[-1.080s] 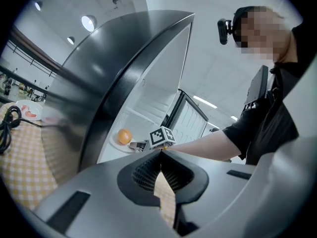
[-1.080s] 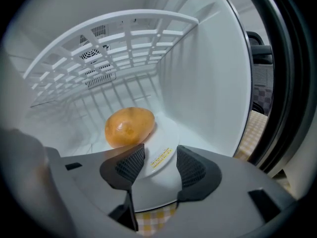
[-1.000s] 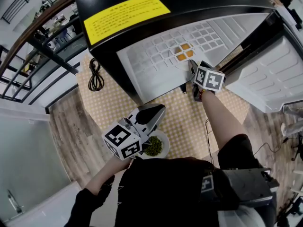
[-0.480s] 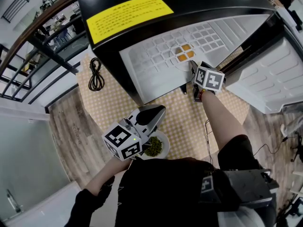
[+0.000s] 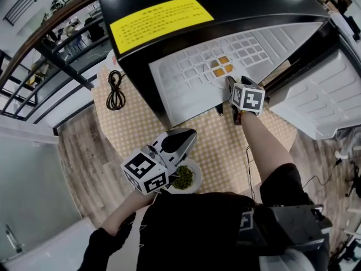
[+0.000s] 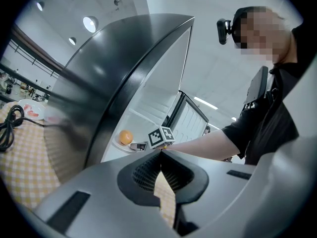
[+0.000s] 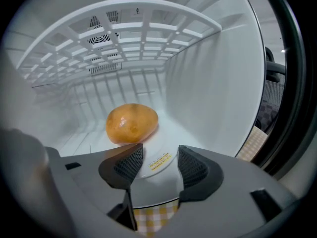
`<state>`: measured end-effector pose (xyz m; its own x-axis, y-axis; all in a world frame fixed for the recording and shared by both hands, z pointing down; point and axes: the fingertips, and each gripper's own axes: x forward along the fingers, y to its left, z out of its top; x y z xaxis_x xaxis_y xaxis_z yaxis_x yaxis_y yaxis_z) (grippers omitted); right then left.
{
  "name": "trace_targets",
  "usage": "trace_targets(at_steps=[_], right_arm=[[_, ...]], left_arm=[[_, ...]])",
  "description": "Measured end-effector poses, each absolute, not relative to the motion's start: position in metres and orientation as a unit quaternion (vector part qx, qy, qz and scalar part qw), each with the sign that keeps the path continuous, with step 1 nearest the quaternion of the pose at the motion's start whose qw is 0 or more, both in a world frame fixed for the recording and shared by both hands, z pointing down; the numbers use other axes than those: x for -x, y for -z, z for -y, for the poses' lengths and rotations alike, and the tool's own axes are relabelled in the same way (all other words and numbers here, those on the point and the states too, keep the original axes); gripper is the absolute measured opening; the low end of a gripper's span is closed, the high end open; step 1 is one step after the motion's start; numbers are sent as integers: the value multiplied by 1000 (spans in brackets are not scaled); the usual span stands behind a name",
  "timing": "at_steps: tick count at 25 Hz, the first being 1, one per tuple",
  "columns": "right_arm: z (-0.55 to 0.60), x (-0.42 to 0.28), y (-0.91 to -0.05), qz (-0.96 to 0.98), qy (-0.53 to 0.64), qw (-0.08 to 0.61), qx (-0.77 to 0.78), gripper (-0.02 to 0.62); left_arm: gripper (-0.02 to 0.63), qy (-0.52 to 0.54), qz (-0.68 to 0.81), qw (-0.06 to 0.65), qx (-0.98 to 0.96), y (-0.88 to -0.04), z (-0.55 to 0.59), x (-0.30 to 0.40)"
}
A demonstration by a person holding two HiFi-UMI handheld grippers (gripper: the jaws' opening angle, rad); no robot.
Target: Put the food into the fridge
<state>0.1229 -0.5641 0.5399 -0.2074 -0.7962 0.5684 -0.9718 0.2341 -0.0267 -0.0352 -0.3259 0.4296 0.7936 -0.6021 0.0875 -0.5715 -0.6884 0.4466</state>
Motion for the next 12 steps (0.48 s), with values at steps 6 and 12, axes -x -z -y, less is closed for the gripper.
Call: trace_targets(at_steps=[6,12], right_arm=[[566,-122,-538,754,-192,228,-585,221],[562,-127,-538,760,-166,236,-583,218]], left_arm=[[12,33,322,229,-918,-427,328,37],[11,30,318,230,-919,-424,326,32]])
